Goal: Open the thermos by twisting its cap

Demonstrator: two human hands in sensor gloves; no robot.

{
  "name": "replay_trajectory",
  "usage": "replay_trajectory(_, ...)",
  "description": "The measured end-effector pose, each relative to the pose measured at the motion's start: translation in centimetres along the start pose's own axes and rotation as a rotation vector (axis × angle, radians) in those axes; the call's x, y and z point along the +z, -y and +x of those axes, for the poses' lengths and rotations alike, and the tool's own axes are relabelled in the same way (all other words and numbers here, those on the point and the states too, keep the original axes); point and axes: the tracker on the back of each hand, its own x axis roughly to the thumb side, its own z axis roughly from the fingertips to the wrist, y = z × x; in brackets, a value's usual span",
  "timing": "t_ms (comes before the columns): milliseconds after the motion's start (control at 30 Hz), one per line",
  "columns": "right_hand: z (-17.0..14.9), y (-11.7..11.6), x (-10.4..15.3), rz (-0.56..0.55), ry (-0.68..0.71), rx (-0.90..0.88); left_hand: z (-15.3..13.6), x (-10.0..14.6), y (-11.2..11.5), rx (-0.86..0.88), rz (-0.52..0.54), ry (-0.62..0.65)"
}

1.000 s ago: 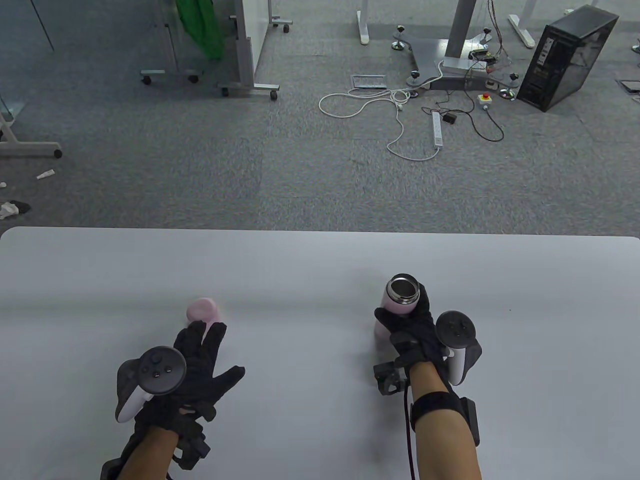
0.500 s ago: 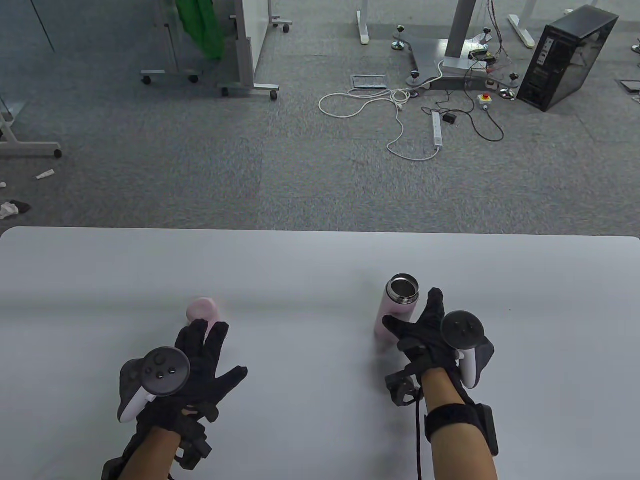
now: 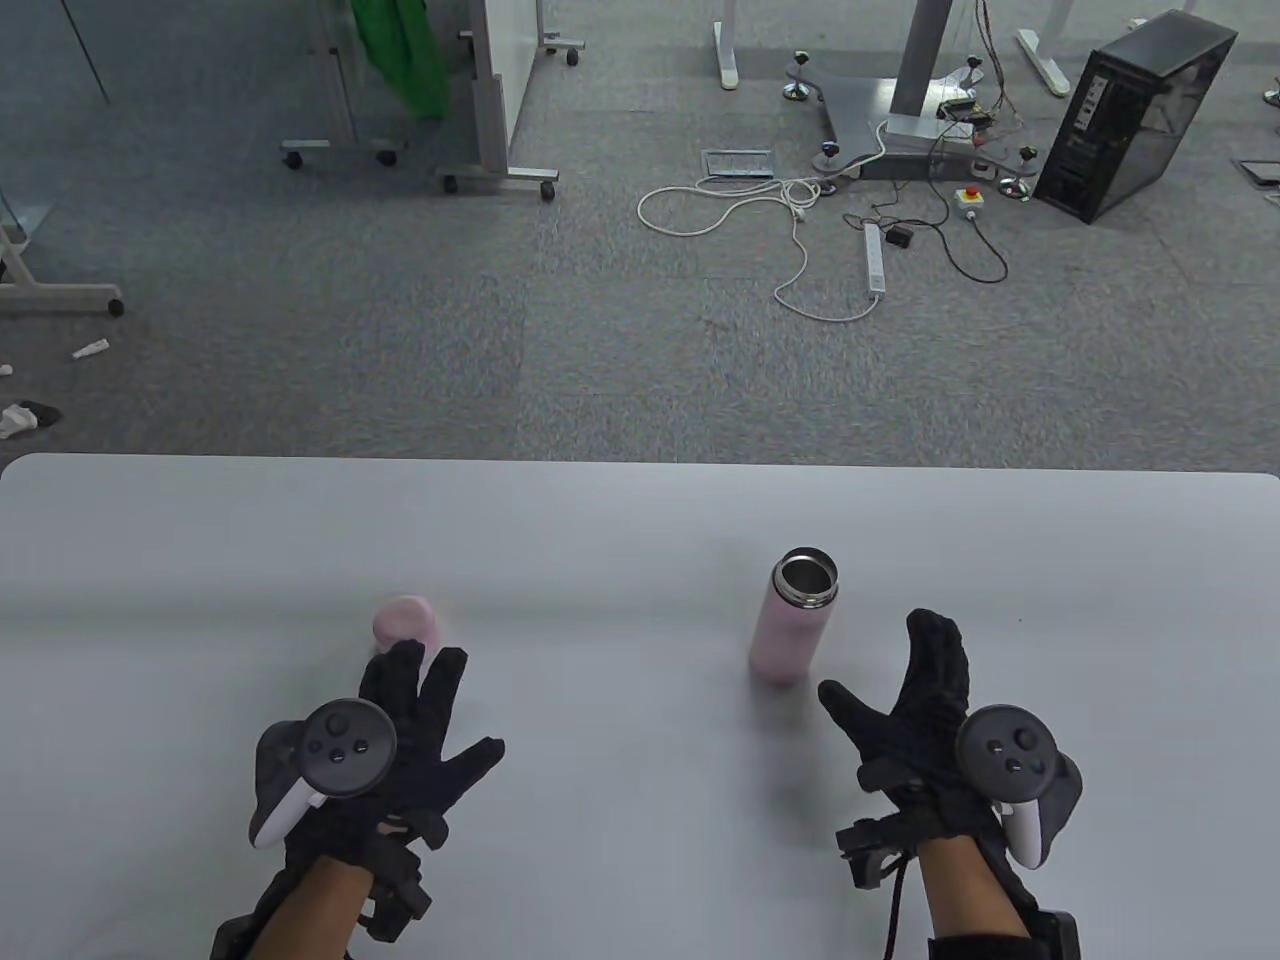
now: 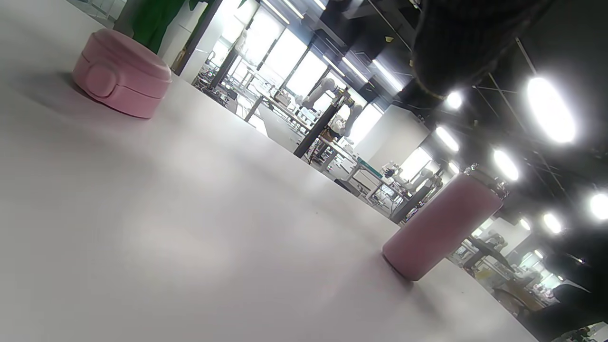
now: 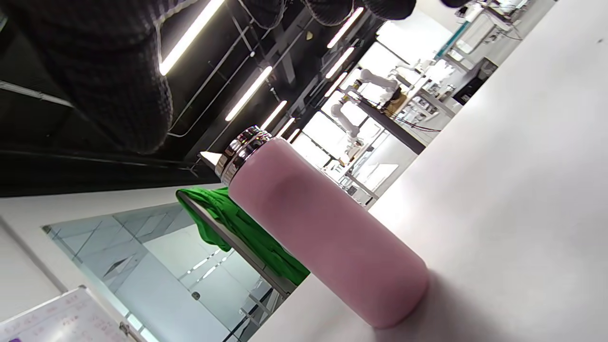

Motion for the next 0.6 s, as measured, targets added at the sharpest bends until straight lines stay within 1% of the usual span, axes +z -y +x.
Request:
replay_trajectory(67,0.2,-0.2,0.8,-0.012,0.046,0.045,0.2,0.0,0.1,-0.012,0.002,0.004)
replay_trajectory(200,0.7,-0.9,1.9,0.006,0.094,0.133,0.2,0.0,0.1,-0.018,0.008,0.003)
replay_trajectory(433,0.6,-2.6,3.0,0.031,0.118,0.247,0.2,0.1,0.4,-0.038,0.011,-0.002)
replay_trajectory(600,0.2,-3.4,3.2,0.065,0.134,0.317,0.1,-0.1,0.8,-0.058,-0.008,-0.016)
